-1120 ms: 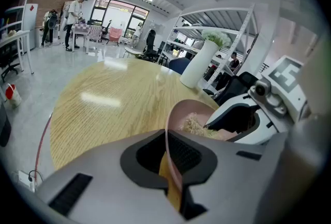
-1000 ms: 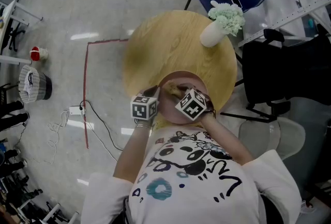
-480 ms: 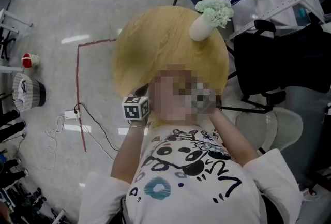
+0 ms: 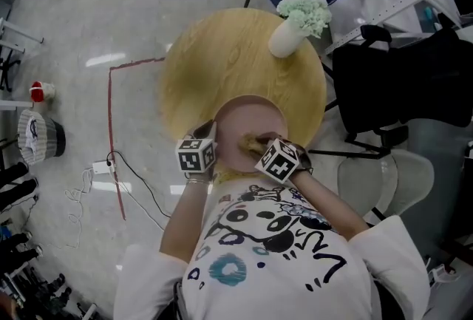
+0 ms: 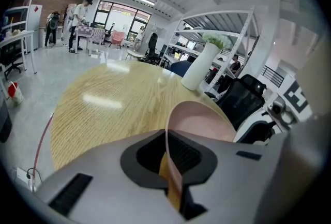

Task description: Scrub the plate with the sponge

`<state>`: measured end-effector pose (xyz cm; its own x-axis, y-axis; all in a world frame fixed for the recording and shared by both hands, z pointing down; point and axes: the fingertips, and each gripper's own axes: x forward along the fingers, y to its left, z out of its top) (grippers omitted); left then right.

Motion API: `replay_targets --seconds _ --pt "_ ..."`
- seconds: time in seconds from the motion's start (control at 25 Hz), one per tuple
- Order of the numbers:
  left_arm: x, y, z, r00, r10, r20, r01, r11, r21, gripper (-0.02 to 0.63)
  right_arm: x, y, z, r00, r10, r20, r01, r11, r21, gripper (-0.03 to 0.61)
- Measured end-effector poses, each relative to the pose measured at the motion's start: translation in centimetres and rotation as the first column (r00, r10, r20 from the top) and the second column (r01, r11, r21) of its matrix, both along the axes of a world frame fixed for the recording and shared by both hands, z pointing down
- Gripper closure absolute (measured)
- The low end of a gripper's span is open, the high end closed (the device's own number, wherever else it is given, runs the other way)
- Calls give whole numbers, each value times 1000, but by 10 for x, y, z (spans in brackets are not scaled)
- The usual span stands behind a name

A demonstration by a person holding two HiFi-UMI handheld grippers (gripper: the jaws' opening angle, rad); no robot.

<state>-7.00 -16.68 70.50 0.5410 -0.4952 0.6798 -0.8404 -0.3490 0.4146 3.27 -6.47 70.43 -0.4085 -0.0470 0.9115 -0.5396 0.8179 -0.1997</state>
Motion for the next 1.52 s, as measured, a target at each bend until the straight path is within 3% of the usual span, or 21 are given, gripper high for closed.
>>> replay_targets --seconds 0.2,0.4,0.68,0.92,1.16,1.28,1.44,1.52 --pt "1 0 0 1000 7 2 -7 1000 -3 588 -26 -10 1 999 8 48 -8 1000 7 426" --pt "0 0 0 1000 17 -3 -17 1000 -2 588 -36 -34 0 995 79 59 -81 996 46 426" --pt "0 0 0 1000 27 -8 -28 1000 -3 588 -14 -54 0 985 170 13 -170 981 92 426" --pt "-1 0 0 1000 28 -5 -28 1000 2 588 -9 -55 -4 984 170 45 -174 978 111 426" --pt "-5 -5 -20 999 26 -34 -24 998 65 586 -3 -68 -55 953 198 229 -242 953 184 426" --pt "-13 -12 -37 1000 8 -17 -6 993 120 586 5 -75 -89 912 219 346 -302 930 208 426" --pt "-18 -26 -75 997 -16 -78 30 982 184 586 21 -91 -136 859 240 452 -387 883 267 426" --pt "-19 -35 -117 995 -1 -99 28 963 269 586 29 -99 -170 825 241 511 -439 843 312 426"
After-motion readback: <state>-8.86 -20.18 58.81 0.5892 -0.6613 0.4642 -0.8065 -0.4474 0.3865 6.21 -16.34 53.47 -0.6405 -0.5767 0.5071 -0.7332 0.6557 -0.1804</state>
